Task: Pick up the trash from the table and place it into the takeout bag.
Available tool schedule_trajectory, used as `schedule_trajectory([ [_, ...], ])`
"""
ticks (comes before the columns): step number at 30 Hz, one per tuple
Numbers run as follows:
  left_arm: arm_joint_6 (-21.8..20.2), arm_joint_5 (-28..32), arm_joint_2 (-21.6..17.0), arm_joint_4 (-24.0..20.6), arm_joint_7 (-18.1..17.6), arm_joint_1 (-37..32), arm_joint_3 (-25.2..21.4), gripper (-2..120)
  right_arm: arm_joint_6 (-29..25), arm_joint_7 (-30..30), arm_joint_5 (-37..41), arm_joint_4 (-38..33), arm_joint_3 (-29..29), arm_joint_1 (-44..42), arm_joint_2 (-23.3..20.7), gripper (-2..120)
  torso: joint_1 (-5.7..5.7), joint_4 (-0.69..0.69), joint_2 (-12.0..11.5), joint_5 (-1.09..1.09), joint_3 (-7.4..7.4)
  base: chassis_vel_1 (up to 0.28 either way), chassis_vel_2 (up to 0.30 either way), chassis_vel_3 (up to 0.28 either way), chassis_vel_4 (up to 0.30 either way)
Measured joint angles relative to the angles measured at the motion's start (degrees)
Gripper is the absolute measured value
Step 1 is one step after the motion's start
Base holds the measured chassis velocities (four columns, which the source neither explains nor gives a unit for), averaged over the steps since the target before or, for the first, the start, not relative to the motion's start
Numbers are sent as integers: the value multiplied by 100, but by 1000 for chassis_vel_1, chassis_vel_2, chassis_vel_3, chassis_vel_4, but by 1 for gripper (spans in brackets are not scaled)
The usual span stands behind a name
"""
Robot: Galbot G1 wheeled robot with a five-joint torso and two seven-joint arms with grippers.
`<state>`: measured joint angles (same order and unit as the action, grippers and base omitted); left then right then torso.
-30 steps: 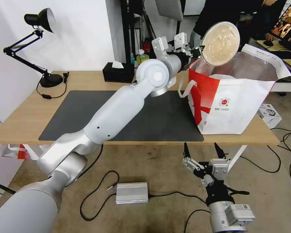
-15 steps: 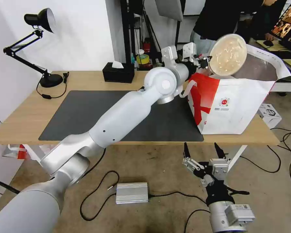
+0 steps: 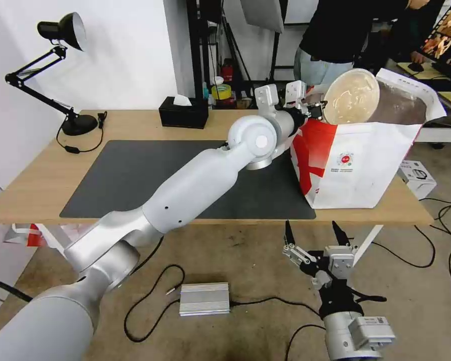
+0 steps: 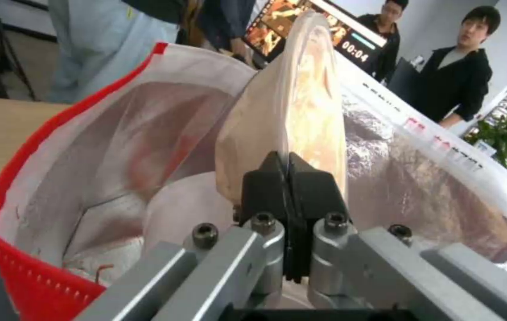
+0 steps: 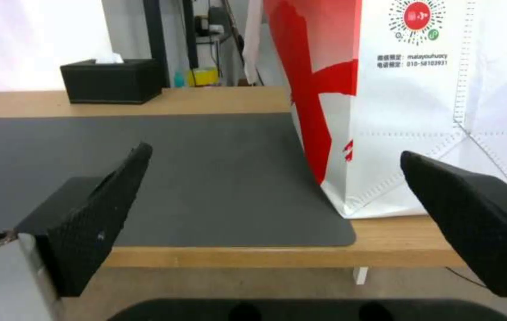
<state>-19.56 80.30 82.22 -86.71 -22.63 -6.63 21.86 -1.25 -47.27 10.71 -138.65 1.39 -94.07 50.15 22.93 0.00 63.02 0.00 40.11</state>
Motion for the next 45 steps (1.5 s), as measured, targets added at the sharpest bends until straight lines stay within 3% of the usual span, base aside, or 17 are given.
schedule_trajectory([
  [10,-21,-67,7,37,29,1,20,-1,0,0,0,0,0,0,0,100,0,0,0,0,0,0,0,0,0],
  [17,-32,-76,6,40,32,43,5,30,0,0,0,0,0,0,0,100,0,0,0,0,0,0,0,0,0],
  [19,-24,-76,3,40,36,57,5,30,0,0,0,0,0,0,0,100,0,0,0,0,0,0,0,0,0],
  [22,0,-72,0,32,49,84,5,47,0,0,0,0,0,0,0,100,0,0,0,0,0,0,0,0,0],
  [28,11,-67,15,8,50,101,14,64,0,0,0,0,0,0,0,100,-1,0,0,0,0,0,0,0,0],
  [32,26,-63,45,-2,42,126,27,86,0,0,0,0,0,0,0,100,-1,0,0,0,0,0,0,0,0],
  [34,27,-63,48,-3,37,133,31,86,0,0,0,0,0,0,0,100,-1,0,0,0,0,0,0,0,0],
  [37,43,-60,55,-5,26,160,33,99,0,0,0,0,0,0,0,100,-1,0,0,0,0,0,0,0,0],
  [45,121,-58,57,-26,16,246,18,100,0,0,0,0,0,0,0,100,-2,0,0,0,0,0,0,0,0],
])
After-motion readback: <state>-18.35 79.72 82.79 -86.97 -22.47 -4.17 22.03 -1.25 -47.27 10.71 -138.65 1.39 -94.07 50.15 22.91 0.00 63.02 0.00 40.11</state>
